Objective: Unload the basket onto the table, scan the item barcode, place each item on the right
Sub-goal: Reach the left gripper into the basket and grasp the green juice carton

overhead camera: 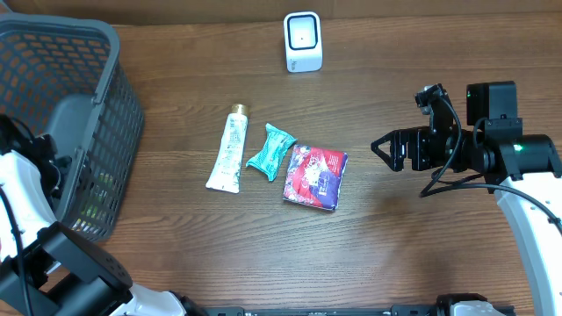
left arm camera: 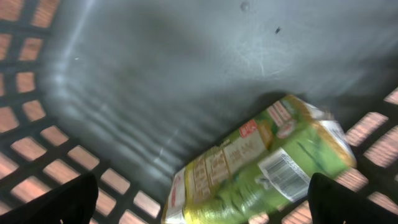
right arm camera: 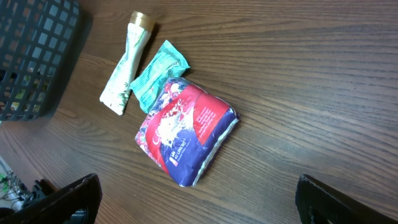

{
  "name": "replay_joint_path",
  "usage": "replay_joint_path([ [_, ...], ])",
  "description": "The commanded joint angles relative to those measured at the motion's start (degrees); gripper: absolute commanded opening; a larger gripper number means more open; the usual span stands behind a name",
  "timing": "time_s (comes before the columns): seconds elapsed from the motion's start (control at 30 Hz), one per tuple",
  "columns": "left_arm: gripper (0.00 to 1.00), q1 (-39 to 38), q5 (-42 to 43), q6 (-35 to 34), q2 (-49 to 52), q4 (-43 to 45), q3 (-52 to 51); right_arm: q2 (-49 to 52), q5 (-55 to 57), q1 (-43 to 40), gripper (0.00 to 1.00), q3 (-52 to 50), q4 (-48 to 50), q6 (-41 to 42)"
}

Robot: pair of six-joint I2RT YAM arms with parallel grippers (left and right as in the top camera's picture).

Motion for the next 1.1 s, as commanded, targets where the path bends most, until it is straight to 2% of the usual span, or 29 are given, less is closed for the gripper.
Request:
replay_joint_path([
  [0.0, 0.97, 0.0, 0.1, 5.2, 0.3, 1.9, -4.2, -0.1, -0.7, -0.2, 1.0, 1.3, 0.1, 0.2],
  [0.27, 0.92, 0.0, 1.9, 10.7, 0.3, 8.8, -11.5, -0.1, -0.7, -0.2, 1.0, 1.3, 0.2, 0.2],
  [0.37, 0.86, 0.0, 2.1, 10.7, 0.3, 11.1, -12.8, -0.1, -0.7, -0.2, 1.0, 1.3, 0.1, 0.2],
  [0.53, 0.54, 0.0, 0.2, 10.6, 0.3, 13.2, -13.2, -0.1, -0.7, -0.2, 1.0, 1.3, 0.1, 0.2],
  [0.63, 0.44, 0.0, -4.1, 7.5, 0.3, 14.9, -13.2, -0.1, -0.7, -0.2, 1.0, 1.3, 0.1, 0.2],
  [0.7, 0.46, 0.0, -8.1, 3.3, 0.3, 16.2, -13.2, -0.1, -0.7, -0.2, 1.0, 1.3, 0.2, 0.2],
  [0.77, 0.52, 0.0, -11.0, 0.0, 0.3, 17.5, -13.2, -0.1, -0.7, -0.2, 1.0, 1.3, 0.1, 0.2],
  [0.83, 0.53, 0.0, -12.3, -1.7, 0.3, 18.6, -13.2, -0.1, -0.7, -0.2, 1.0, 1.3, 0.1, 0.2],
  [0.93, 0.52, 0.0, -12.3, -2.1, 0.3, 20.2, -13.2, -0.1, -0.7, -0.2, 1.0, 1.3, 0.1, 0.2],
  [1.07, 0.63, 0.0, -12.4, -2.6, 0.3, 22.1, -13.2, -0.1, -0.7, -0.2, 1.0, 1.3, 0.1, 0.2],
])
